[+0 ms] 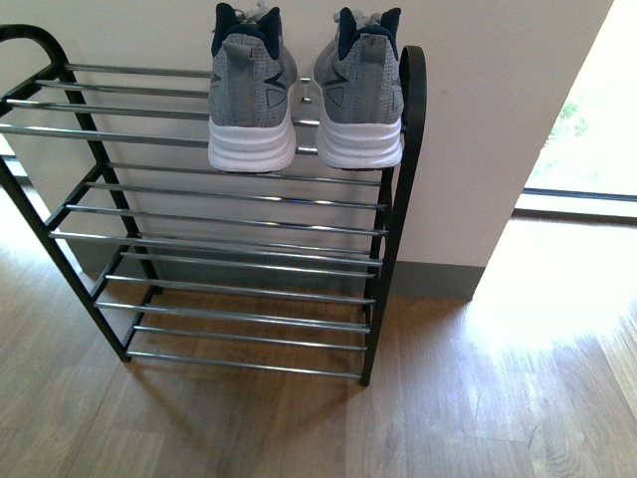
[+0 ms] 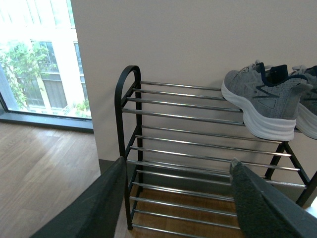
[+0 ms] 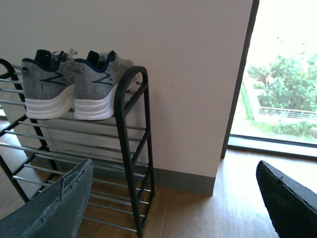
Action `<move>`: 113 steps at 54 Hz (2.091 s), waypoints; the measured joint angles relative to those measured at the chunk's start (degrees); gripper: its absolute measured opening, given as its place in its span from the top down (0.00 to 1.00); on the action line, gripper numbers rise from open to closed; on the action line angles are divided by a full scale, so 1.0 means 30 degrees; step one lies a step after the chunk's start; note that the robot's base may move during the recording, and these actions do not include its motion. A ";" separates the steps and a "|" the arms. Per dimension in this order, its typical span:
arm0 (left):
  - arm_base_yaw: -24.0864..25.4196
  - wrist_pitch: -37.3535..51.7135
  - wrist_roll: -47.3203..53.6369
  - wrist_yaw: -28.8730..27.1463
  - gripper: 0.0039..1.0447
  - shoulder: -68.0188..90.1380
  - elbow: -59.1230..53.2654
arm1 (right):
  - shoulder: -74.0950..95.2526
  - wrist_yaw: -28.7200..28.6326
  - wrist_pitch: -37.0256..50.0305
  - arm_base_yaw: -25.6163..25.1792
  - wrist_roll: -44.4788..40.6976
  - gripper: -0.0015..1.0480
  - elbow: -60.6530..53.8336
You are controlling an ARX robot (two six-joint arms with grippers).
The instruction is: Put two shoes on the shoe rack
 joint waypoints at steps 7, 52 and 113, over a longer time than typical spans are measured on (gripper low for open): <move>0.0000 0.0000 0.0000 -0.0007 0.17 0.0000 0.0000 | 0.0000 -0.0007 0.0000 0.0000 0.0007 0.09 0.0000; 0.0000 0.0000 0.0044 -0.0007 0.09 -0.0007 0.0000 | -0.0007 -0.0007 -0.0007 0.0000 0.0007 0.09 0.0000; 0.0000 0.0000 0.0051 -0.0007 0.09 -0.0007 0.0000 | -0.0007 -0.0044 -0.0007 0.0015 0.0000 0.09 0.0000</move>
